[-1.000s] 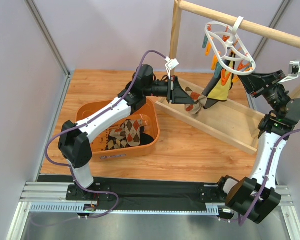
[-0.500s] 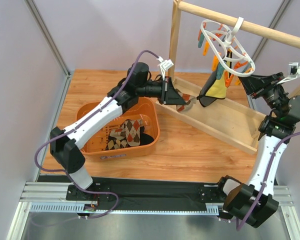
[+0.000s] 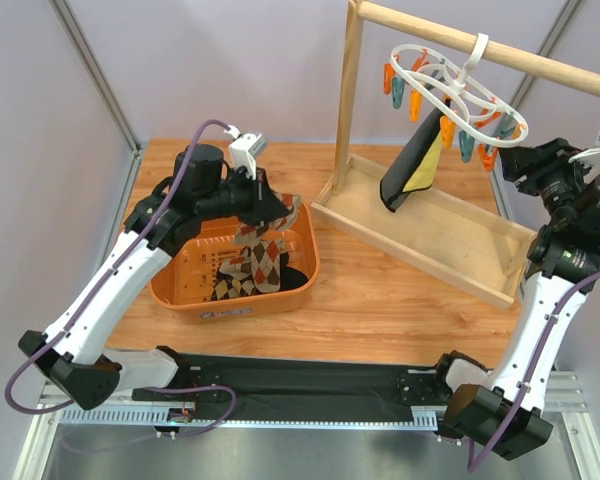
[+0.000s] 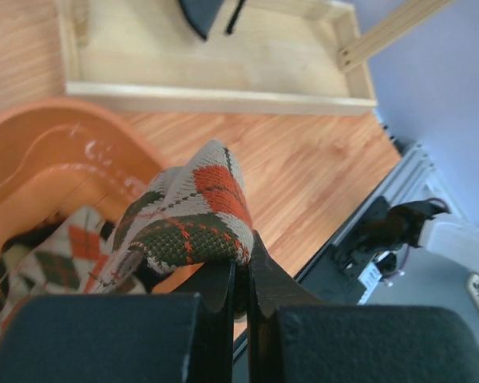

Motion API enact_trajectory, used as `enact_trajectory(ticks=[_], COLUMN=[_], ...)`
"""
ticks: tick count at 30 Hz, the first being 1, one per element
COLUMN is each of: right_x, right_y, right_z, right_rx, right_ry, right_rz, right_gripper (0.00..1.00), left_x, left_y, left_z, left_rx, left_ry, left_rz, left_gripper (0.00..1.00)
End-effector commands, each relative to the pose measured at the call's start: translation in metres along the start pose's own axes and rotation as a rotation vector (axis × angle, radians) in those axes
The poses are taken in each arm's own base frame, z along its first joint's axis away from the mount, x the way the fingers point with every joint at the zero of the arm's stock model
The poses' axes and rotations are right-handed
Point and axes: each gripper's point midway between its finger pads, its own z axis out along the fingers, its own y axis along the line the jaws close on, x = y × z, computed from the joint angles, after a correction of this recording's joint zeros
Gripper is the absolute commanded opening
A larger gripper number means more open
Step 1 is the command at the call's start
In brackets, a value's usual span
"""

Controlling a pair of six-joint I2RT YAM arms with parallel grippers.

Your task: Remove the socks clipped to the hanger

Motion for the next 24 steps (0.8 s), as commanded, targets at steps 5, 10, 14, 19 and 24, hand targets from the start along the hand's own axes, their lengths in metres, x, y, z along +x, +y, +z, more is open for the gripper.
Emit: enact_trajectory(ticks=[5,10,14,19,24], right_x=[-0.004,0.005,0.015,0.037,0.044], right_y=[-0.01,-0.016,-0.003,0.009,0.046], right_z=[-0.018,-0.044,-0.06,-0.082,-0.091], right_rx=[0.167,0.304,0.299,0.305,0.199], right_ry=[0.007,0.016,0.019,0.064,0.119], right_rz=[0.061,0.101,0.157,0.193,0.182], right_gripper=[0.68,0.83,1.0,1.0,1.0], left_x=[0.048,0.072,0.083,0.081,0.055], left_y=[0.07,0.113,0.131,0.132,0.122], left_z=[-0.031,-0.041,-0.055,-0.072,-0.096], left_rx=[-0.275,-0.41,-0.485,-0.546,-0.577], left_ry=[0.073,0.122,0.13,0.096,0.025], left_rz=[-0.027,-0.109,-0.165,-0.17,-0.103], left_gripper=[0.0,0.05,0.26,0.54,0.7])
